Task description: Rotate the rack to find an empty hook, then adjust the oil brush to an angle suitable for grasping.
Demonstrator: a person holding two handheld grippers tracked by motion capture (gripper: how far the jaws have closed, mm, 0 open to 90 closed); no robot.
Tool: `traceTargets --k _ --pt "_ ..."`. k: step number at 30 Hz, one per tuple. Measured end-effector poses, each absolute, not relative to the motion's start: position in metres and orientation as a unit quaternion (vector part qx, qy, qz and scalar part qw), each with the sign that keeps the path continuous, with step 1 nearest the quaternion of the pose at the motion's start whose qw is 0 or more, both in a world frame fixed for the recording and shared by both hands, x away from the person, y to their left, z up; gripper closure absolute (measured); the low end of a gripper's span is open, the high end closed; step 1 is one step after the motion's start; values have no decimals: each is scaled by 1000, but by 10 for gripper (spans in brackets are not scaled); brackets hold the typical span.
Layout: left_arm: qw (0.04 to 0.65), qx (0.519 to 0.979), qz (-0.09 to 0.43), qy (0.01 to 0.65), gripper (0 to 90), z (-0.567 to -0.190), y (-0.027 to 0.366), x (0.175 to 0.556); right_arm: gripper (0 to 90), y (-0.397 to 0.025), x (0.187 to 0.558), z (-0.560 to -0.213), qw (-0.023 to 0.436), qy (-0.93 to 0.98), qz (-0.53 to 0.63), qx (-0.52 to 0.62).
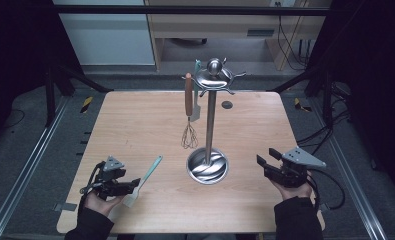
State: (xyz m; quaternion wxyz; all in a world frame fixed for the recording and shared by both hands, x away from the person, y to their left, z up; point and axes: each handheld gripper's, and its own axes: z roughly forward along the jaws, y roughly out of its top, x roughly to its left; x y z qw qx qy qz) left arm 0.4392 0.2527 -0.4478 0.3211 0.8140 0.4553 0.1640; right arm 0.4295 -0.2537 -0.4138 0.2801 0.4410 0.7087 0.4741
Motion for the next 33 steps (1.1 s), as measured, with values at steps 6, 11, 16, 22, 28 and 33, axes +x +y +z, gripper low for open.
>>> traceTargets --k 6,11,16,22,28,33 --pt "314 821 158 451 363 -443 244 446 459 -260 420 -422 277 715 465 443" --pt "310 824 149 451 396 -443 238 456 459 -265 412 -429 274 718 459 445" --pt "304 827 147 450 430 -443 230 465 470 -269 408 -435 267 721 453 452" --pt "288 837 138 444 478 -447 219 473 489 -270 410 -439 262 724 446 456" --pt "259 850 129 441 520 -458 215 478 508 -267 412 -444 255 734 434 456" --pt "237 859 131 434 567 -465 216 475 521 -264 412 -446 252 744 427 449"
